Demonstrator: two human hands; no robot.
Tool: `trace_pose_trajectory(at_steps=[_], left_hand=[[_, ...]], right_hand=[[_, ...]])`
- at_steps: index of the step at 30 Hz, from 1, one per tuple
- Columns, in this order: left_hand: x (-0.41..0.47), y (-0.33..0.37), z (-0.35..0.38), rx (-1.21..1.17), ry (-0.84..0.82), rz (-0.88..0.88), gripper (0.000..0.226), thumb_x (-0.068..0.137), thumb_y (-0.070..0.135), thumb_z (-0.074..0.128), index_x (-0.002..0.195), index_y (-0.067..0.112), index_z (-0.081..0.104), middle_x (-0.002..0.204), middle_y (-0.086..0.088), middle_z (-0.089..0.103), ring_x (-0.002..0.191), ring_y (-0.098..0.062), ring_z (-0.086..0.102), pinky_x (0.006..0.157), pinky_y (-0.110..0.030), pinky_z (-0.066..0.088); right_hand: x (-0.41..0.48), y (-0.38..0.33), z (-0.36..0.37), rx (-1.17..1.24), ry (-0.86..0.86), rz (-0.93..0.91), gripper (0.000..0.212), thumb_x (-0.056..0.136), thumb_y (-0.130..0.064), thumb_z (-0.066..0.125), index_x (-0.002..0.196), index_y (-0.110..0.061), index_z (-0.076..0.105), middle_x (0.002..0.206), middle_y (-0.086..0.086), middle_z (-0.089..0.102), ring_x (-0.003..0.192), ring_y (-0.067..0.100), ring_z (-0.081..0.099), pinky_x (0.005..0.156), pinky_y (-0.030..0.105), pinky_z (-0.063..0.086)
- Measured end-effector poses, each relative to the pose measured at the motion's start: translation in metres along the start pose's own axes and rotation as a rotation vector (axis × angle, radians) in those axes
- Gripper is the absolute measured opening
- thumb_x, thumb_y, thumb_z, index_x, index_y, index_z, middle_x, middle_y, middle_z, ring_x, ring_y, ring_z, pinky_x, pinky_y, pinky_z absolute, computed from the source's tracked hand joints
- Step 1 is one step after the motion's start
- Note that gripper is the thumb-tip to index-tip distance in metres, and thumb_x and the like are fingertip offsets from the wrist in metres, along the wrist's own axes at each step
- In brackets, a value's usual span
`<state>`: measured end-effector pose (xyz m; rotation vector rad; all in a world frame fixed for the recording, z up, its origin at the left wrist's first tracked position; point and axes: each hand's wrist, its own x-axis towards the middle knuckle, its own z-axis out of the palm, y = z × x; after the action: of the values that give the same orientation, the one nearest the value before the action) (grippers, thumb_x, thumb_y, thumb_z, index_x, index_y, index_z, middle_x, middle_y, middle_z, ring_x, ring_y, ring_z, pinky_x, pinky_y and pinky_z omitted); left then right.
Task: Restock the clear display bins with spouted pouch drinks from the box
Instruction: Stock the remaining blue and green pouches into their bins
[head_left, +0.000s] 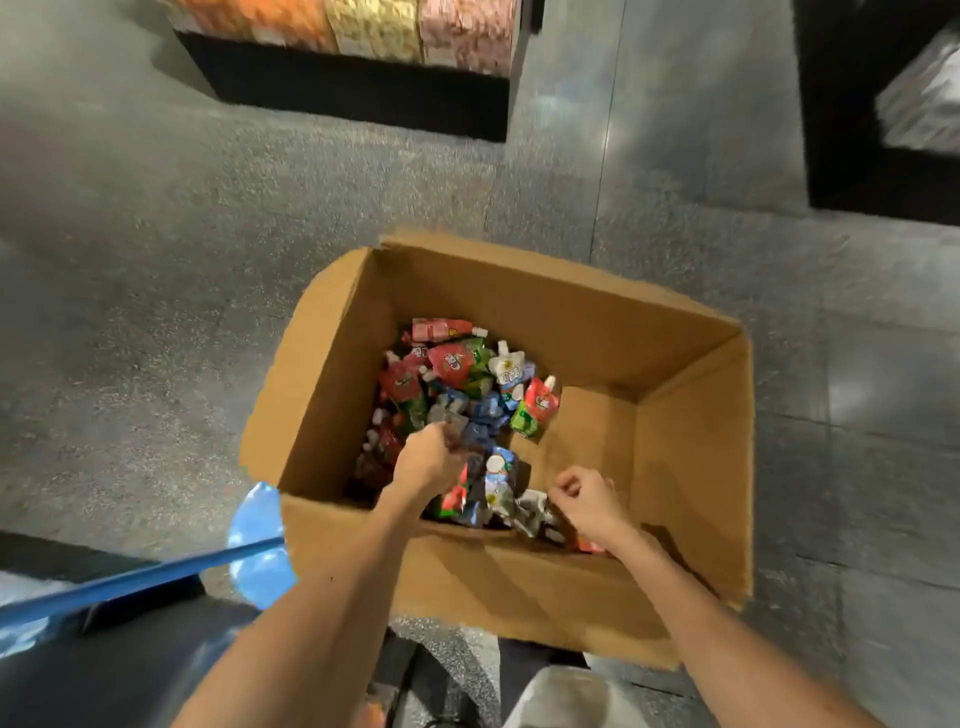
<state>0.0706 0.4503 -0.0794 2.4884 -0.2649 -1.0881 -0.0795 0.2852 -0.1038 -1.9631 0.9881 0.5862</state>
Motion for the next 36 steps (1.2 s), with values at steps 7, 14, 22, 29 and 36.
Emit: trace_pose_trajectory(at_steps=[7,14,22,29,36], left_hand=[[0.078,-0.019,0.033,0.117,-0.18,-0.149,0.051,0.091,0.036,0.066,0.135,0.014,0.051,0.124,-0.015,0.065,0.115,-0.035,0.06,0.09,-0.041,0.05],[0.096,-0.021,0.055,0.404,-0.421,-0.033,0.062,0.089,0.022,0.073,0.143,0.011,0.044,0.137,-0.009,0.059,0.126,-0.024,0.055,0.095,-0.024,0.04],[0.1,-0.035,0.049,0.525,-0.38,0.059,0.053,0.085,0.028,0.076,0.133,0.015,0.055,0.141,-0.013,0.052,0.129,-0.025,0.052,0.108,-0.03,0.038],[0.096,-0.041,0.036,0.649,-0.371,0.193,0.046,0.09,0.045,0.065,0.13,0.023,0.056,0.133,0.0,0.058,0.129,-0.024,0.05,0.103,-0.035,0.037],[0.13,-0.003,0.02,0.345,-0.188,0.155,0.037,0.087,0.042,0.072,0.083,0.011,0.053,0.082,-0.007,0.064,0.082,-0.034,0.062,0.065,-0.036,0.042]], right_hand=[[0.091,-0.001,0.043,0.114,-0.278,0.293,0.041,0.092,-0.023,0.069,0.125,-0.009,0.049,0.123,0.004,0.056,0.113,0.021,0.054,0.082,0.022,0.039],[0.122,0.019,0.092,0.02,-0.287,0.454,0.102,0.075,-0.051,0.08,0.152,-0.02,0.02,0.149,0.012,0.021,0.142,0.031,0.026,0.116,0.04,0.03],[0.147,0.023,0.109,-0.086,-0.331,0.452,0.067,0.073,-0.057,0.077,0.121,-0.016,0.055,0.127,0.009,0.056,0.12,0.029,0.052,0.1,0.039,0.045],[0.141,0.021,0.11,-0.02,-0.433,0.373,0.029,0.089,-0.04,0.067,0.102,-0.015,0.06,0.104,0.007,0.065,0.099,0.028,0.061,0.08,0.035,0.048],[0.145,0.026,0.057,0.198,-0.339,0.285,0.011,0.092,-0.025,0.067,0.096,-0.018,0.06,0.093,0.004,0.061,0.08,0.017,0.054,0.064,0.026,0.038]])
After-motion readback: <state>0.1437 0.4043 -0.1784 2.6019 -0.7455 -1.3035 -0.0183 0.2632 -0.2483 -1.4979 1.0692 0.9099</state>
